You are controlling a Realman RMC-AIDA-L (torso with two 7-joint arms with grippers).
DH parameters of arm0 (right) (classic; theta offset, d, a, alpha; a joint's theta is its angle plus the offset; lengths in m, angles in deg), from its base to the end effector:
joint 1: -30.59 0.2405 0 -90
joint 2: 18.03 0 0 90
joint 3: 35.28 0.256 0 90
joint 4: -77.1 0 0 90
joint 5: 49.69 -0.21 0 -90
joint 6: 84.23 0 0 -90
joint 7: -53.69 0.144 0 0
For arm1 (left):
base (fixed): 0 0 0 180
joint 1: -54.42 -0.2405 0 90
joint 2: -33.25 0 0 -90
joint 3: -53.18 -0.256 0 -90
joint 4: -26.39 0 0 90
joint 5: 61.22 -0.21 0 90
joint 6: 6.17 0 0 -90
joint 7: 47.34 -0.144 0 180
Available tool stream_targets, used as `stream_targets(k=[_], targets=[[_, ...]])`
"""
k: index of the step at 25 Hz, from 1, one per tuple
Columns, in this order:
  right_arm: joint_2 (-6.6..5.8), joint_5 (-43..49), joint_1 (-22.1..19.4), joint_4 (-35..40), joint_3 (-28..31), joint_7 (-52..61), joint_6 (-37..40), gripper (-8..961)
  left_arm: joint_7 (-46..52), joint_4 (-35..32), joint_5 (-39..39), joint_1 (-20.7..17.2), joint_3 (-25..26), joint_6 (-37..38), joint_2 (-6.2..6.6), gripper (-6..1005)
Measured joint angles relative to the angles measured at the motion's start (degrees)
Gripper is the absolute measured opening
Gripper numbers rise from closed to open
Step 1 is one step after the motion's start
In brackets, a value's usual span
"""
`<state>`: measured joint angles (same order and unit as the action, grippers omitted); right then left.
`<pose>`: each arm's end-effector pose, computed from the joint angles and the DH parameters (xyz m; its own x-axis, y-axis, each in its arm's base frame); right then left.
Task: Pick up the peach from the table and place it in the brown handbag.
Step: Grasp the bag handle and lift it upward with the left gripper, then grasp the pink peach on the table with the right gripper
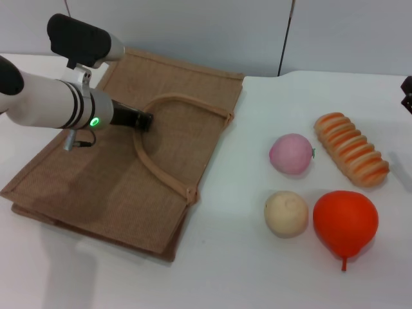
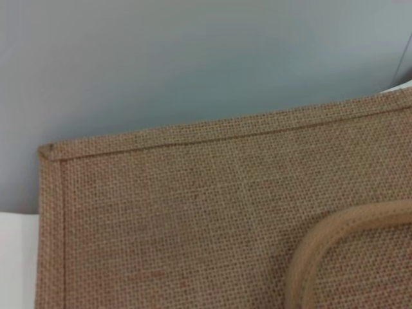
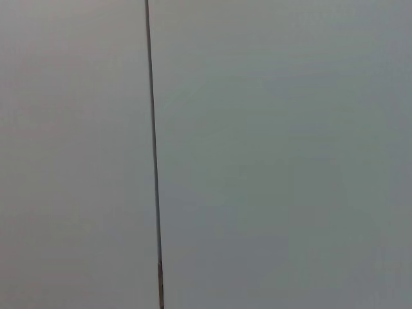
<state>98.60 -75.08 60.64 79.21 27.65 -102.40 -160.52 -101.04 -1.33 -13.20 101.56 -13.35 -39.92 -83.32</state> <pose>0.3245 0.3399 0.0143 0.6661 0.0878 -0.7406 -0.6899 -0.3046 -0.6567 -0.2561 0.4537 -0.0267 0.7218 0.6381 0.2681 0.6306 -0.4466 -0.6347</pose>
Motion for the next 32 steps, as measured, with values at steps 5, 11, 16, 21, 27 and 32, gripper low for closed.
stream_targets(k=[5, 11, 16, 21, 27, 32], targets=[[0.0, 0.1, 0.0, 0.0, -0.1, 0.0, 0.0, 860, -0.9, -0.4, 3.5, -0.7, 0.0, 0.3, 0.14, 131], [-0.35, 1.9, 1.0, 0.4, -3.2, 3.7, 0.0, 859, -6.7, -6.4, 14.5, -6.2, 0.1, -0.6, 0.15, 124], [-0.96, 9.3, 7.1, 4.3, -12.6, 8.7, -0.1, 858, -17.6, -7.5, 29.6, -9.9, 0.7, -3.6, 0.47, 121], [-0.62, 14.2, 11.7, 7.9, -17.0, 11.6, 0.0, 857, -30.2, -6.8, 44.8, -12.0, 1.1, -10.7, 0.98, 121], [-0.51, 18.7, 14.2, 7.8, -20.1, 13.5, 4.1, 856, -40.2, -3.6, 52.4, -13.4, 8.9, -24.9, 1.2, 121], [-0.39, 20.6, 16.1, 6.7, -21.7, 15.4, 9.4, 855, -44.7, 3.0, 53.8, -12.6, 17.6, -39.0, 3.26, 121]])
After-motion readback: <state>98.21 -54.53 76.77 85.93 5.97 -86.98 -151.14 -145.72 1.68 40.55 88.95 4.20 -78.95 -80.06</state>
